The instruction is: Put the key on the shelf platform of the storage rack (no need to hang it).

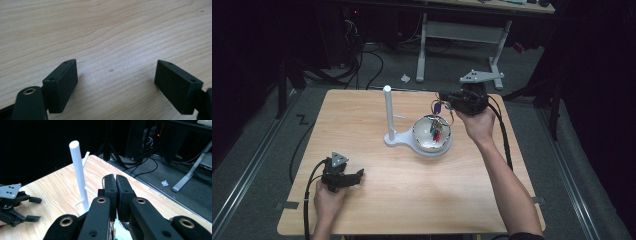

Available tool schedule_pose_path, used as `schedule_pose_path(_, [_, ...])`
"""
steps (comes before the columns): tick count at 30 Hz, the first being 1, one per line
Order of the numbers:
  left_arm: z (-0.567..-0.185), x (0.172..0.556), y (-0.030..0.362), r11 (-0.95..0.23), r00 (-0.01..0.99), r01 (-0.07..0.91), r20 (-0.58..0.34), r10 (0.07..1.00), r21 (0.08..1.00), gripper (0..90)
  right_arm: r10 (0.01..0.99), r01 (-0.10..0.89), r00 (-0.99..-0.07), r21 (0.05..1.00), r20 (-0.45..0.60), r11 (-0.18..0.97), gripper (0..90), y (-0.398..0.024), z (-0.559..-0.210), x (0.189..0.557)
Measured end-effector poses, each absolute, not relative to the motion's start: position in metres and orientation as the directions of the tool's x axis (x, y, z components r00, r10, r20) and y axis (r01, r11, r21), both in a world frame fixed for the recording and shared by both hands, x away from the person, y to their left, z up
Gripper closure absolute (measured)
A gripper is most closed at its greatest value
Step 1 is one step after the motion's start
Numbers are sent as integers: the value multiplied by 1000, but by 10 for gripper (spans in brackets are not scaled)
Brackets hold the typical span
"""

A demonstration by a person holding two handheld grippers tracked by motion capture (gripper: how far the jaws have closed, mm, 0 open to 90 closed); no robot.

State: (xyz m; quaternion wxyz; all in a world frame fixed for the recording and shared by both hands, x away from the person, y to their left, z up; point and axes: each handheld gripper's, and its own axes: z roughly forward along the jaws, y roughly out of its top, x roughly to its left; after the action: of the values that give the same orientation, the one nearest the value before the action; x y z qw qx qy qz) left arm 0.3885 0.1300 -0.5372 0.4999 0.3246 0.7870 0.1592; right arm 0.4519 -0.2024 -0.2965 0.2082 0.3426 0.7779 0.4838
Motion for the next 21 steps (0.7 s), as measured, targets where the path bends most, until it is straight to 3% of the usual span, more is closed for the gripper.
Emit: schedule_pose_path(21, [-537, 389, 130, 741, -293, 350, -684, 668, 573, 191, 753, 434, -654, 850, 70, 298, 889, -193, -352, 475])
